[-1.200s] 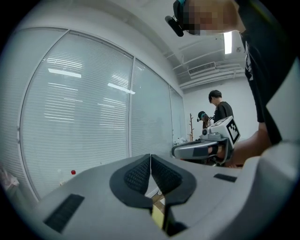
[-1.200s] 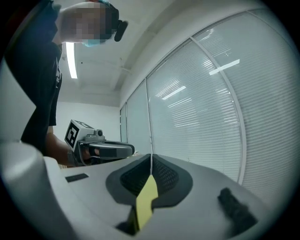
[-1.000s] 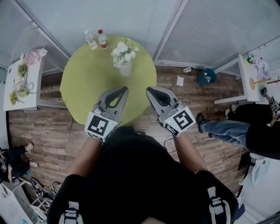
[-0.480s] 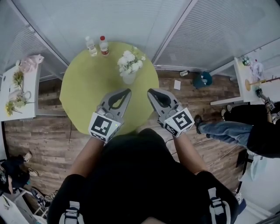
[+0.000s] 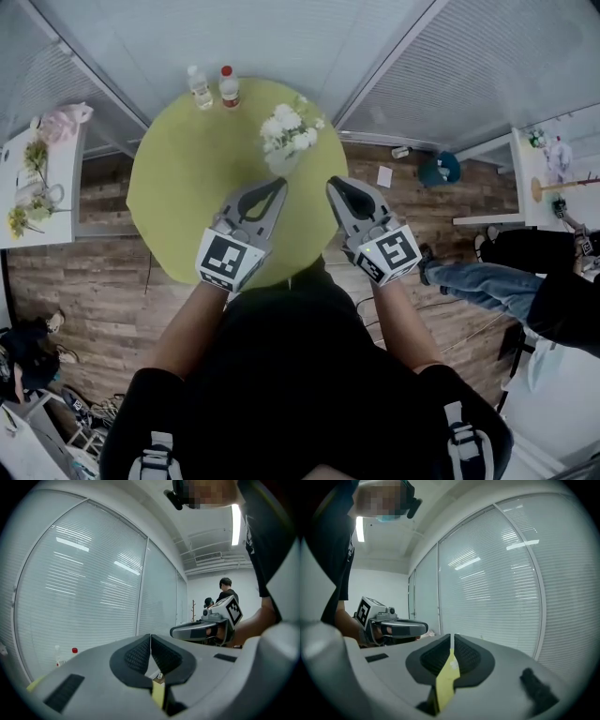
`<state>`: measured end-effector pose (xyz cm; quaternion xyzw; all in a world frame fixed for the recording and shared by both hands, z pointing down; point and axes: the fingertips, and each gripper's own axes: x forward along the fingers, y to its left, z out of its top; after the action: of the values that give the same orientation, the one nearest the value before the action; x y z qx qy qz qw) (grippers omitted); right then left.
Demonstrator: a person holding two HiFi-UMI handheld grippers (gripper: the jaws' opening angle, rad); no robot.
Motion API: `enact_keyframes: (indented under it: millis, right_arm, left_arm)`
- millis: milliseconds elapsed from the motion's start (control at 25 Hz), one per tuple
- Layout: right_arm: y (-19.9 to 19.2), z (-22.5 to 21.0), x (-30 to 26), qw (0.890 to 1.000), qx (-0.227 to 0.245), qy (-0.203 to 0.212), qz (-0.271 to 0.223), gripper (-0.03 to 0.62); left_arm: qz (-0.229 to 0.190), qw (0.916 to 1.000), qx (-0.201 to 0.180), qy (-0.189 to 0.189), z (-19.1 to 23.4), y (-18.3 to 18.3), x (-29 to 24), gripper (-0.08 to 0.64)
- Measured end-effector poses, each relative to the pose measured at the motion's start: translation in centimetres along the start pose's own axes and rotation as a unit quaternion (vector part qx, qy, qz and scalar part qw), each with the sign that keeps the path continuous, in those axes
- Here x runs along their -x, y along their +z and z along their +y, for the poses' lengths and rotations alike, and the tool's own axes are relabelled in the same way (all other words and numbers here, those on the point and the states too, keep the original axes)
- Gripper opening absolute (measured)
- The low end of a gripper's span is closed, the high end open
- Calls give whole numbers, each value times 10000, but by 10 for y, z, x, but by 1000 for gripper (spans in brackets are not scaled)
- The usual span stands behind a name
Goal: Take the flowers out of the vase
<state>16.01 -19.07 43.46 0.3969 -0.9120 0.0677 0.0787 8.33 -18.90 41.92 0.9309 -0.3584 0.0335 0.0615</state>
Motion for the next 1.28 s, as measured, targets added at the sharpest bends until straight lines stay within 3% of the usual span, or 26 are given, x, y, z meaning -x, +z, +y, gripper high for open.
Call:
enact_keyframes:
  millis: [520, 720, 1280]
  right_arm:
    - [-9, -69, -41, 9998, 25, 96, 197, 23]
    - [-23, -95, -65, 9989, -50, 268, 373, 100]
    - [-70, -142, -126, 9951, -442, 493, 734, 204]
  left_arm:
    - [-69, 9966, -102, 812, 24, -1, -56, 14]
    - [38, 9942, -74, 1073, 35, -9, -82, 14]
    - [354, 9885, 69, 1466, 56, -36, -128, 14]
